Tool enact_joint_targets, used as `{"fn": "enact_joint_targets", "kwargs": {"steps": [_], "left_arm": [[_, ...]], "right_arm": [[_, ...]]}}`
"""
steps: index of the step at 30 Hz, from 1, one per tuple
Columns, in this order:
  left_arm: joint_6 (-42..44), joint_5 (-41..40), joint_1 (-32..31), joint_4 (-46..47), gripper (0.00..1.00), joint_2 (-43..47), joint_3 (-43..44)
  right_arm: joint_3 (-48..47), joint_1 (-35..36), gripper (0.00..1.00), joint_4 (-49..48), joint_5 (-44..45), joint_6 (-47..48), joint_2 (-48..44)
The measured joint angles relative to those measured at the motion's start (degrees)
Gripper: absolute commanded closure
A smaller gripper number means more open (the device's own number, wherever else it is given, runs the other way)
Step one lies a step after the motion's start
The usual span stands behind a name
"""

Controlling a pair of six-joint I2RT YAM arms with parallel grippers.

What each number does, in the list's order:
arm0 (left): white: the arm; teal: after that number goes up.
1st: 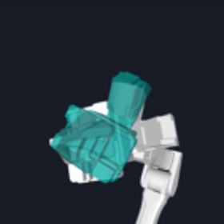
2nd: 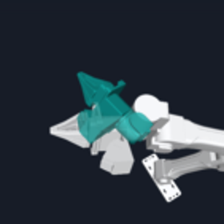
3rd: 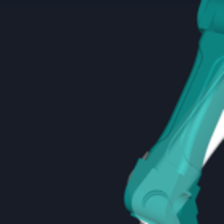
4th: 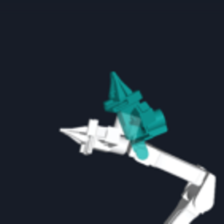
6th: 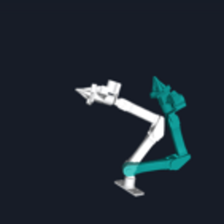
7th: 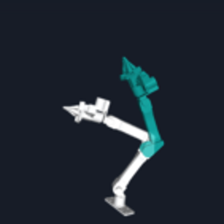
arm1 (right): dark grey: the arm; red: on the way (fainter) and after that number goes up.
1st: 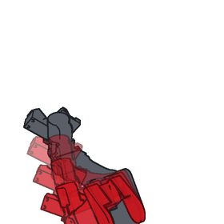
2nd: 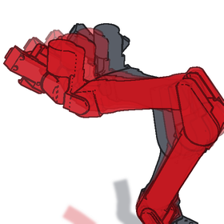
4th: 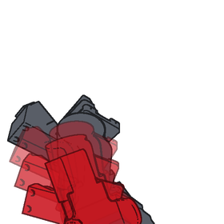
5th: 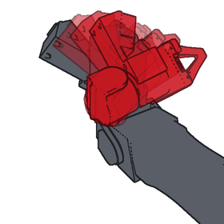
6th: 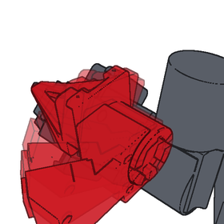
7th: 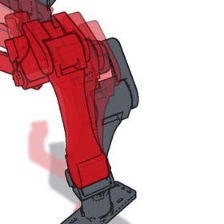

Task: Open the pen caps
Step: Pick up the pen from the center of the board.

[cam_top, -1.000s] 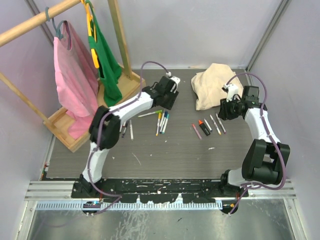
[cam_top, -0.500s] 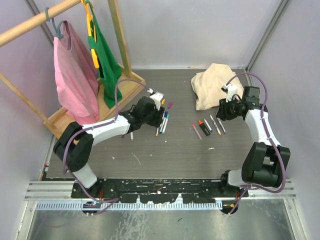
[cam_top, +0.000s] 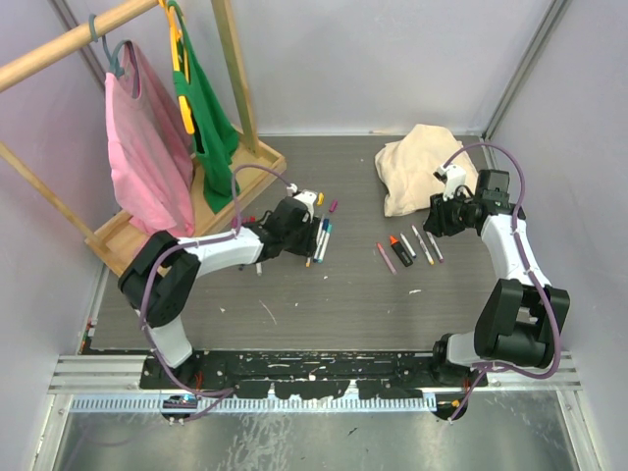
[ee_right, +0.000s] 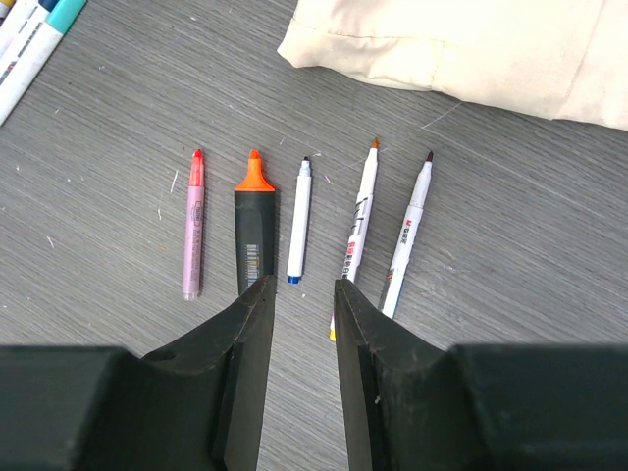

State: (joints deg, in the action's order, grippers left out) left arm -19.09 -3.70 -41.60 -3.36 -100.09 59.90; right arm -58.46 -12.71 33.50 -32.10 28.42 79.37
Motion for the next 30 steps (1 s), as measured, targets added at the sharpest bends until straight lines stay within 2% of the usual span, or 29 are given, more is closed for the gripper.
{"fn": "enact_joint_targets", "kwargs": {"steps": [9, 30], "left_arm": [[-1.88, -0.68, 0.00, -2.51, 0.68, -3.58, 2.84], [-2.69, -1.97, -0.07, -6.21, 0.77, -5.95, 3.85]], "right_arm": [[0.00, 0.00, 0.63, 0.02, -0.07, 0.17, 0.00], [0.02, 0.00, 0.63, 0.02, -0.17, 0.20, 0.00]]}}
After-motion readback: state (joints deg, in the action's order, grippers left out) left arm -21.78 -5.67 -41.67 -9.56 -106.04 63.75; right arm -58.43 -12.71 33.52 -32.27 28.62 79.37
